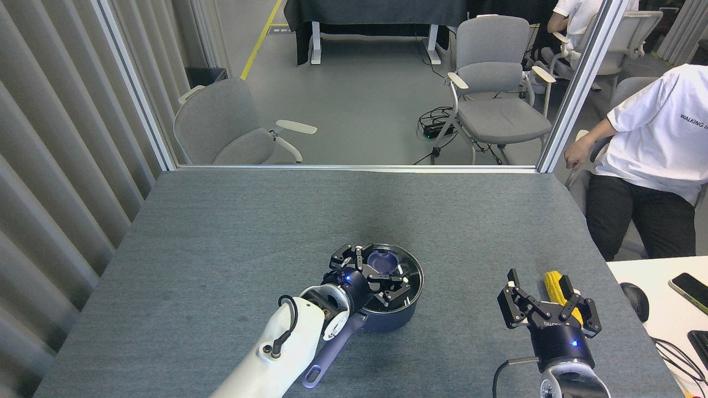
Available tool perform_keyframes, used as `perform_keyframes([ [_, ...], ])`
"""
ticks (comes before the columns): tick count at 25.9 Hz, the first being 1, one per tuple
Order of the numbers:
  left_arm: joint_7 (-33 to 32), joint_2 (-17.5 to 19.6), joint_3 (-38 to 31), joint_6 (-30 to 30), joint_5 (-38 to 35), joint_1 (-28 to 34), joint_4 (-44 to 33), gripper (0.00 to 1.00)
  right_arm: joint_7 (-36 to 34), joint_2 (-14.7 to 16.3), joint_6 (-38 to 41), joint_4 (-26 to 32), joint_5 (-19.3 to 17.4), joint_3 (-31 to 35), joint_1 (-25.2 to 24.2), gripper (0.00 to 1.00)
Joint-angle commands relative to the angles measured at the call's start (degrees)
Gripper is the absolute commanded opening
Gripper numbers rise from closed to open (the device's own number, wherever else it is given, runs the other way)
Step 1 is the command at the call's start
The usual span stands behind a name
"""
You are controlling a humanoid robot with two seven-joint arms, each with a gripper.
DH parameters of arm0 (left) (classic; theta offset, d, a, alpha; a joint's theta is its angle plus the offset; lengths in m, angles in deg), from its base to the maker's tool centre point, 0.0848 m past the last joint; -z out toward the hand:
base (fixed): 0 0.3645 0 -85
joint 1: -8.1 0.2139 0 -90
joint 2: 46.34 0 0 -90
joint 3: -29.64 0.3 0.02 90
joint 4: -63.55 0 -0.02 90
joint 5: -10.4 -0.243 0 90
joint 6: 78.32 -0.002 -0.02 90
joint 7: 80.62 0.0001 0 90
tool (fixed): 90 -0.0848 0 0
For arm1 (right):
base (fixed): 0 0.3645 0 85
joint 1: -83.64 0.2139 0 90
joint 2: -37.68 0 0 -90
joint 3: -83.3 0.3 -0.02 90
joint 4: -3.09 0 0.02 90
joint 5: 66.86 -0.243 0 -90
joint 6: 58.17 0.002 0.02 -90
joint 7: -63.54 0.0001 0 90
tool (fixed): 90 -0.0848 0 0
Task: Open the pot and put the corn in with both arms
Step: 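Reach the left gripper to the glass lid knob and grasp it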
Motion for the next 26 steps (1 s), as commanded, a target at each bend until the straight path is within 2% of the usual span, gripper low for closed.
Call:
perform_keyframes([
  [1,0.0,0.0,0.1,-0.1,-0.1,-0.2,1.1,0.98,-0.1,0.0,0.0,0.0,0.1,0.0,0.0,1.00],
  [9,0.1,0.0,0.1,-2.5,0.0,-0.3,2.8,0.98,-0.1,0.0,-0.1,0.0,0.0,0.0,0.1,1.00],
  [13,0.1,0.0,0.1,-2.6,0.1,-0.3,2.3,0.93,-0.1,-0.1,-0.1,0.0,0.0,0.0,0.1,1.00],
  [15,0.2,0.0,0.3,-2.6,0.1,-0.3,2.2,0.84,-0.1,-0.1,-0.1,0.0,0.0,0.0,0.1,1.00],
  [19,0.2,0.0,0.3,-2.2,0.1,-0.3,2.1,0.77,-0.1,0.0,-0.1,0.0,0.0,0.1,0.1,1.00],
  [21,0.2,0.0,0.3,-1.9,0.0,-0.3,1.6,0.66,-0.1,0.0,-0.1,0.0,0.0,0.1,0.1,1.00],
  [23,0.2,0.1,0.3,-1.7,0.0,0.1,0.4,0.50,-0.1,0.0,-0.1,0.0,0.0,0.1,0.1,1.00],
  [26,0.2,0.3,0.2,-1.4,0.0,0.7,-1.1,0.47,-0.1,0.0,-0.1,0.0,0.0,0.0,0.1,1.00],
])
